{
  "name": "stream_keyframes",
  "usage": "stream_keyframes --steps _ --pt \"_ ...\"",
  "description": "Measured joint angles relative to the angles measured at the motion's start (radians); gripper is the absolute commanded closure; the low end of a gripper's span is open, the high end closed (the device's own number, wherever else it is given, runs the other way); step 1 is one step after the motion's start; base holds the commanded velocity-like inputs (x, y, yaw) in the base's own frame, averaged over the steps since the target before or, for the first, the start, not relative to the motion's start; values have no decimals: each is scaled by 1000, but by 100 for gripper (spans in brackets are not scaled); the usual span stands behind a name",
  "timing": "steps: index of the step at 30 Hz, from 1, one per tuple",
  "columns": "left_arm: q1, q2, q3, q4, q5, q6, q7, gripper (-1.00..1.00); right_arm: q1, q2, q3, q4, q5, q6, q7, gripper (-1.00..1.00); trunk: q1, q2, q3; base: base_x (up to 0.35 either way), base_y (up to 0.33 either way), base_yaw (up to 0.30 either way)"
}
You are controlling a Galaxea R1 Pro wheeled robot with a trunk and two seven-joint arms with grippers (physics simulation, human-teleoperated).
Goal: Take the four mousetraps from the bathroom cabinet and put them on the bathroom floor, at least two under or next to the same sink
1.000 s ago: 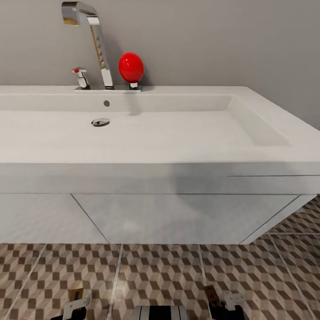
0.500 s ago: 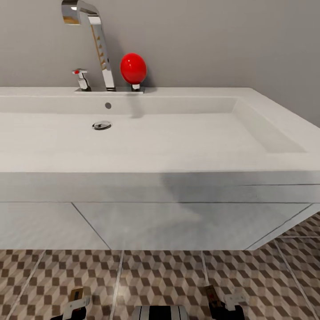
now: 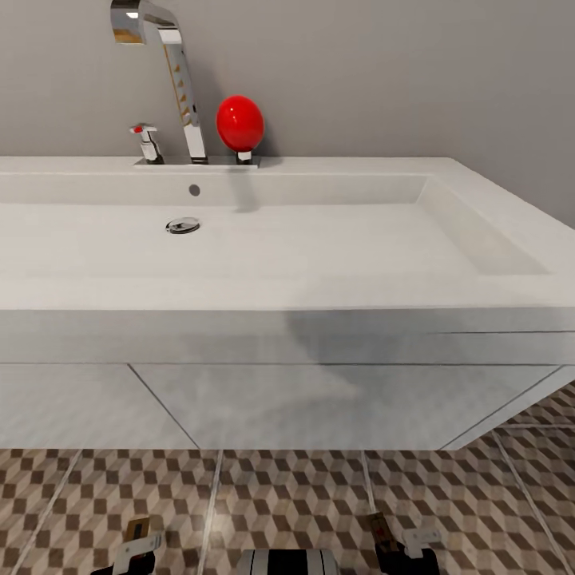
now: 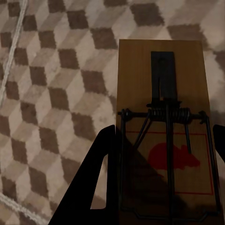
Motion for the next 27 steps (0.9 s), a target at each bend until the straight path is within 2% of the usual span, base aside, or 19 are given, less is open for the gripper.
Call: stream_keyframes --steps 5,10,15,17,27 --pt "0 -1 0 0 -1 0 1 100 0 0 2 1 1 0 0 100 0 0 0 0 0 0" --pt "0 0 0 0 0 0 1 100 0 0 -1 -1 1 -6 0 100 2 -1 -19 0 0 0" --pt "0 9 -4 -5 3 2 0 100 0 0 -2 -2 1 -68 -3 100 5 -2 -39 0 0 0" --pt "0 11 -5 -55 0 10 0 100 0 0 -3 -10 2 -91 -6 100 5 -3 -46 0 0 0" --pt "0 12 0 -150 -1 15 0 100 0 0 -7 -74 -10 -97 -115 100 5 -3 -46 0 0 0"
